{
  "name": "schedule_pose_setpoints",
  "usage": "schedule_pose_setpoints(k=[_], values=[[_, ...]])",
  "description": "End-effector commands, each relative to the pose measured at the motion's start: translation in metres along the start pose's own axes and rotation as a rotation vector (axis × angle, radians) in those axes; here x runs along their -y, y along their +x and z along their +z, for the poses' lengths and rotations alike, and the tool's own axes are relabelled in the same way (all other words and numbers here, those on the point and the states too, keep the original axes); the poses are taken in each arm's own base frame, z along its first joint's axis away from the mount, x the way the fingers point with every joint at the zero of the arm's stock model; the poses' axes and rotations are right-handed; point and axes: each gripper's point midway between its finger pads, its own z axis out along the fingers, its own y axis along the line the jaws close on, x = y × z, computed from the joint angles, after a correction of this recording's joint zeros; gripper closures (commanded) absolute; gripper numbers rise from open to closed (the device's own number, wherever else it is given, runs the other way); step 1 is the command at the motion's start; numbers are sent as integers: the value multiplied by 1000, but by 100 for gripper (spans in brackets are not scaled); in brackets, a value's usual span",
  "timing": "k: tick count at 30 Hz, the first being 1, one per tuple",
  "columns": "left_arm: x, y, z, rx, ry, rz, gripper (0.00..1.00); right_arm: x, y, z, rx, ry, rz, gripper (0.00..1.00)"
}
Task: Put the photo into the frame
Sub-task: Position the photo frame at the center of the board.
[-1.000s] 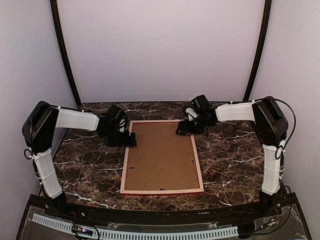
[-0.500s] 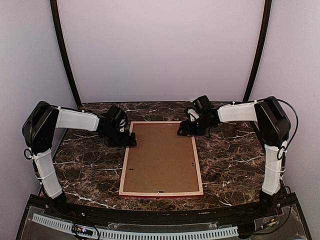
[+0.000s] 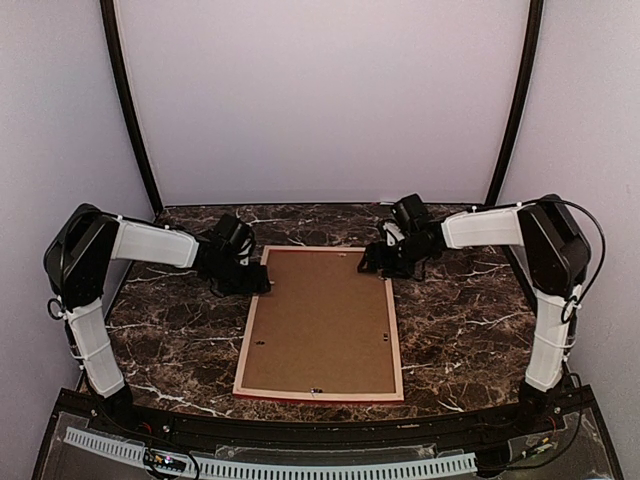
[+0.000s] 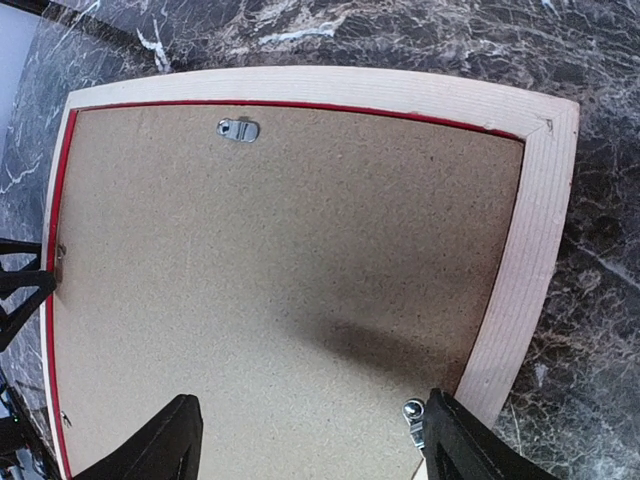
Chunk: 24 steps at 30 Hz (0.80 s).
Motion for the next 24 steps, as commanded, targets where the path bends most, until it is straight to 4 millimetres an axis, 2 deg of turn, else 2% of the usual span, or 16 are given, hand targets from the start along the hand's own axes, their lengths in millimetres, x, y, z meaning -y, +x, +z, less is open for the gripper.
schedule_pose_setpoints(k=[1,8,14,24], values=[[-7,42,11,-109,-13,-38,34,-6,11,-7,-13,-20,72,23],[-6,49,15,-99,-19,-66,42,-10,17,-5,-11,-67,135,23],[-9,57,19,-82,-26,-102,49,-20,15,-9,8,-143,194,23],[-16,60,19,-31,-34,-156,54,-30,11,-19,39,-203,248,20]])
